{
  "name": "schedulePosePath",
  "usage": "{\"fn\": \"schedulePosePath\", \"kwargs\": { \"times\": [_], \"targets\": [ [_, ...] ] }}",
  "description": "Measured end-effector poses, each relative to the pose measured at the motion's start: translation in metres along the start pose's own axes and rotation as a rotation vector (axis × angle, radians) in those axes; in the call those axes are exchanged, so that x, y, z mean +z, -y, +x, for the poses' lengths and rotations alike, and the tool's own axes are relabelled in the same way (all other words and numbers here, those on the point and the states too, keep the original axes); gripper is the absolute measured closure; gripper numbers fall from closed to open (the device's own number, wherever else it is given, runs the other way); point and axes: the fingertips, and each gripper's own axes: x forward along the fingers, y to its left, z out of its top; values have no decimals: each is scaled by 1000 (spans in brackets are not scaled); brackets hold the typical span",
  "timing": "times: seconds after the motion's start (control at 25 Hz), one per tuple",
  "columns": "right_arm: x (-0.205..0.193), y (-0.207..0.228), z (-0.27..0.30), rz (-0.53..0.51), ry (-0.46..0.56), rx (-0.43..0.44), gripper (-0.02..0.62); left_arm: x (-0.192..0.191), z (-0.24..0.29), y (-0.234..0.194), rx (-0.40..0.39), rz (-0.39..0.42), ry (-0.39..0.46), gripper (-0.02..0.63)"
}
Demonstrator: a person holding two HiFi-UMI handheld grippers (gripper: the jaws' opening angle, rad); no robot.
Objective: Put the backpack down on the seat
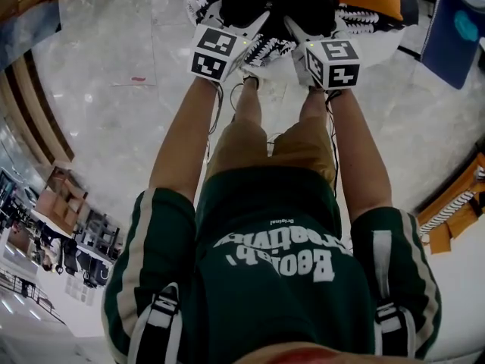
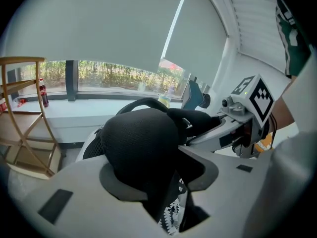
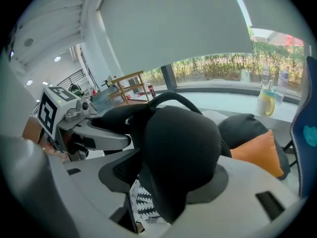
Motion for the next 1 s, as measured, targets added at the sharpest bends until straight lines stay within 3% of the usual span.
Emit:
{"fn": "schedulePosePath", "kwargs": {
  "times": [0.12, 0.4, 0.52, 0.68, 0.84, 1.0],
  "targets": [
    [-6, 12, 6, 1, -38, -11, 350, 4, 11, -3, -9, -32, -3, 389],
    [-18, 16, 14, 1, -74, 6, 338, -1, 20, -14, 41, -13, -29, 341],
    [-25, 21, 12, -2, -79, -23, 324, -6, 19, -12, 65, -34, -29, 329],
    [-29, 31, 5, 1, -76, -79, 310, -11, 17, -14, 115, -60, -29, 266],
    [-32, 42, -5, 10, -79, -146, 305, -19, 13, -11, 131, -81, -56, 254],
    [-34, 41, -11, 16, -78, -150, 305, -23, 7, -10, 147, -90, -58, 252]
  ]
}}
